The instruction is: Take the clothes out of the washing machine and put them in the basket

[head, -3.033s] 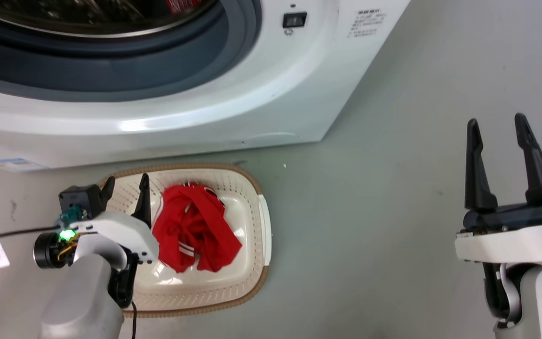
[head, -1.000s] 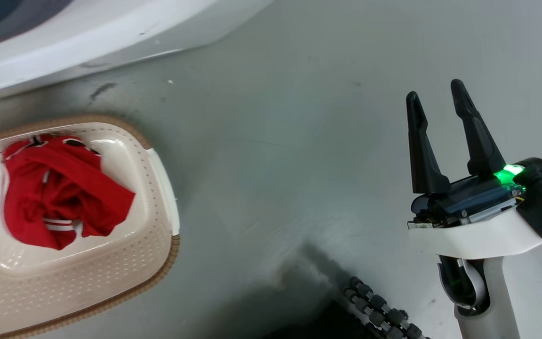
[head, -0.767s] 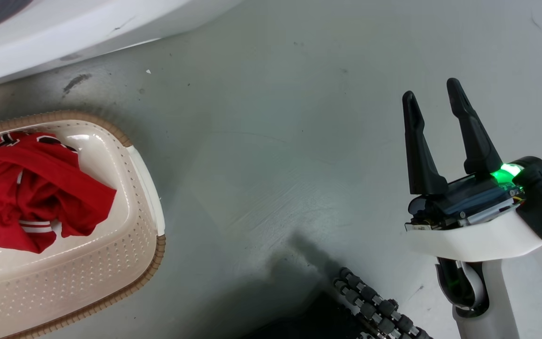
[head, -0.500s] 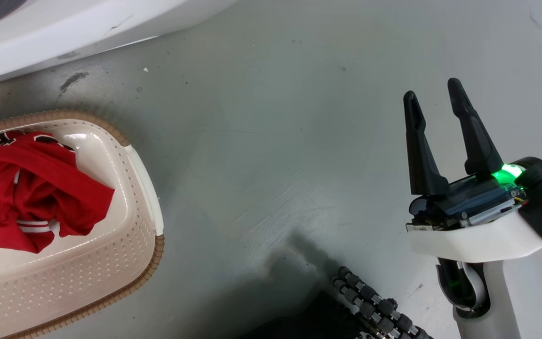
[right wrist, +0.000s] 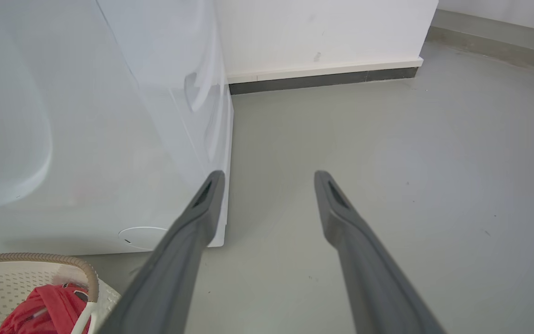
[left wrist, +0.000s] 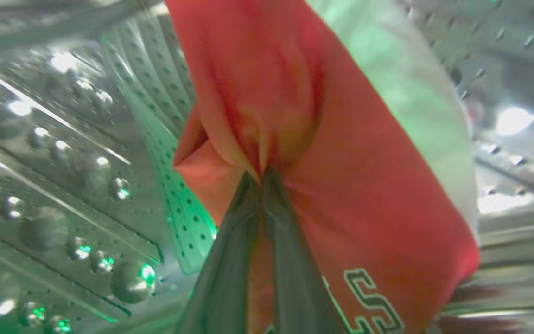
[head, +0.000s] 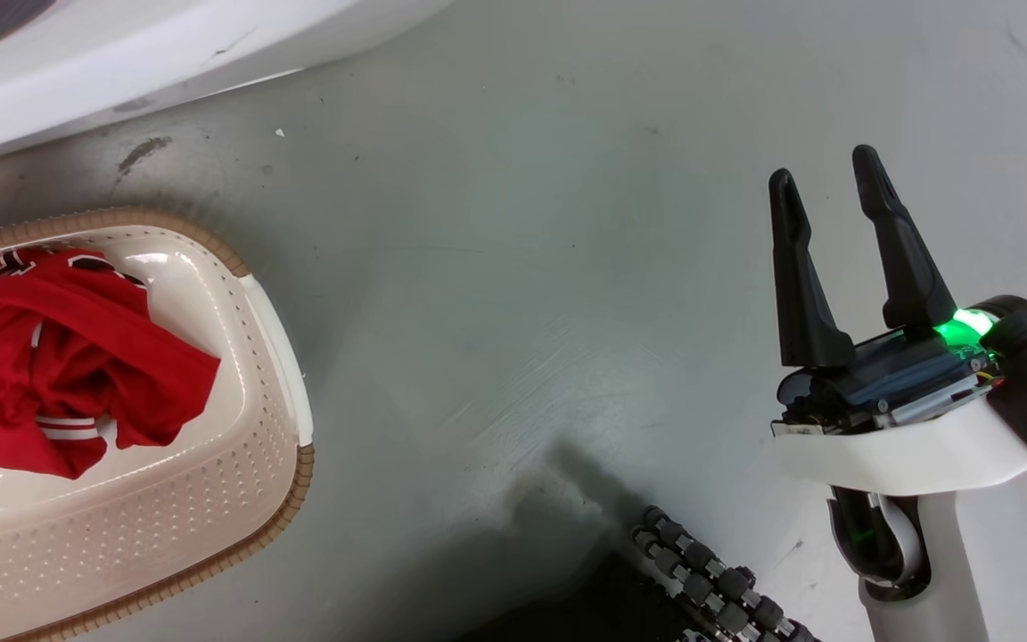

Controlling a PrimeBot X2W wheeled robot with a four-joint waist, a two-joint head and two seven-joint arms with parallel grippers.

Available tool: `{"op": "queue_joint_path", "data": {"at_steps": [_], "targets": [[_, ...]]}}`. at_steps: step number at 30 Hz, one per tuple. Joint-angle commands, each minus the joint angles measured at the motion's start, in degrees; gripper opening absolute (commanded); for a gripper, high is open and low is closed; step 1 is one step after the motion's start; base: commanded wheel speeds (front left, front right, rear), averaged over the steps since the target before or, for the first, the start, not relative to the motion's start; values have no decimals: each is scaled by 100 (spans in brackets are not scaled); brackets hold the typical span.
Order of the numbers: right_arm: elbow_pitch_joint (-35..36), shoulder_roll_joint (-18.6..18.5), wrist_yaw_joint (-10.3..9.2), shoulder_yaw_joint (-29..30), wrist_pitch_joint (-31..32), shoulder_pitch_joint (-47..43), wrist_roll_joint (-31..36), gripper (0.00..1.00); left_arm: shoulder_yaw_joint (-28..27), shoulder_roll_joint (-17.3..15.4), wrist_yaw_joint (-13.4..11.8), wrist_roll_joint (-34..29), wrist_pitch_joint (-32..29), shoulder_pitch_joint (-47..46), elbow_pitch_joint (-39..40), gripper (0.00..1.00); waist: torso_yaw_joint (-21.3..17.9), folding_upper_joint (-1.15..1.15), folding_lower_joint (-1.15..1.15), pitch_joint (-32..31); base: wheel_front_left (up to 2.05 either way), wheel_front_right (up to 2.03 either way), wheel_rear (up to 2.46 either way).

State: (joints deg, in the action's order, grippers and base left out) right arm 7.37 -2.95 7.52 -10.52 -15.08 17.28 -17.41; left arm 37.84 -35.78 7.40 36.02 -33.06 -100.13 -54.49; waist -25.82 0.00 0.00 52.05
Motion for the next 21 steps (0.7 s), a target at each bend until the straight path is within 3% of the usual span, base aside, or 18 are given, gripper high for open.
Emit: {"op": "queue_joint_path", "data": {"at_steps": [1, 11, 21], "targets": [[3, 14, -6, -16, -14, 67, 40, 100, 2, -31, 8, 7, 96, -86, -13, 0, 5, 0, 0, -22, 0, 0, 0], [-105, 13, -6, 299, -14, 155, 364, 100, -60, 175, 8, 309, 1518, 342, -173, 0, 434, 0, 0, -537, 0, 0, 0], [-239, 10, -6, 541, -14, -78, 773, 100, -28, 630, 7, 590, 3136, 1458, -527, 0, 1042, 0, 0, -1422, 0, 0, 0]]}}
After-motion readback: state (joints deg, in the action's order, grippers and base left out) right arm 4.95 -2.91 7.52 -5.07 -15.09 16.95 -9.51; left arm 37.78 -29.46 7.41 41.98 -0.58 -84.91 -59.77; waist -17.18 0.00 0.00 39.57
